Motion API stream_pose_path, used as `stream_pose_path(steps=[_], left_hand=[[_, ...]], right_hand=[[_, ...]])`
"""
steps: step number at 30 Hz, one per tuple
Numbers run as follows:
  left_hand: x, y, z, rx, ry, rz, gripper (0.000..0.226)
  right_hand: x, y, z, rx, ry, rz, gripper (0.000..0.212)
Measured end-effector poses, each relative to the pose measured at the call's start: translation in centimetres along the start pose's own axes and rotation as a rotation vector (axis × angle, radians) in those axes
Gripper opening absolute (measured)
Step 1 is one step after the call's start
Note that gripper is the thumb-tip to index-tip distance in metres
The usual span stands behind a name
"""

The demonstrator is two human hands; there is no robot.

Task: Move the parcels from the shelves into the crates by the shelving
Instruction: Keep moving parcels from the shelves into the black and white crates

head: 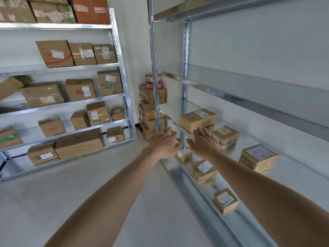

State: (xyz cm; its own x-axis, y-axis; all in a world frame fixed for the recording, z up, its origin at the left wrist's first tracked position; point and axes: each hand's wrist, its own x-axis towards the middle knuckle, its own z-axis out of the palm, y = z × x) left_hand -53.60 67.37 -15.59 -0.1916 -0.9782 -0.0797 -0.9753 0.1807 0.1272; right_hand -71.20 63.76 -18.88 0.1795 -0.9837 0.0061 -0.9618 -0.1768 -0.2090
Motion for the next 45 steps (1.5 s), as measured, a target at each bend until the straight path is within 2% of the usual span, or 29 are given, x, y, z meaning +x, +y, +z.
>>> stream_pose_path(steps=[8,21,29,37,45], left_hand=[[10.4,-7.2,-1.3,0.017,-0.048,0.089,0.069],[28.0,-14.0,-1.6,0.054,-0.093,0.17,0.07],[40.2,-14.2,-2.6,0.082,-0.117,0.222,0.073],[48.5,-13.6,-2.8,0.044,-0.176,0.316,0.074],[58.3,-12.4,-1.0,-0.088,-0.281,0.453,0.071]], right_hand=[[10.4,-3.5,0.3,0.024,0.018,0.083,0.069],[28.8,-2.4,3.4,0.038,0.042,0.143,0.066],[38.9,0.8,2.8,0.069,0.03,0.207,0.067],[44.5,4.3,3.0,0.075,0.053,0.281,0.07],[49.3,8.3,4.2,0.141,0.141,0.474,0.068]])
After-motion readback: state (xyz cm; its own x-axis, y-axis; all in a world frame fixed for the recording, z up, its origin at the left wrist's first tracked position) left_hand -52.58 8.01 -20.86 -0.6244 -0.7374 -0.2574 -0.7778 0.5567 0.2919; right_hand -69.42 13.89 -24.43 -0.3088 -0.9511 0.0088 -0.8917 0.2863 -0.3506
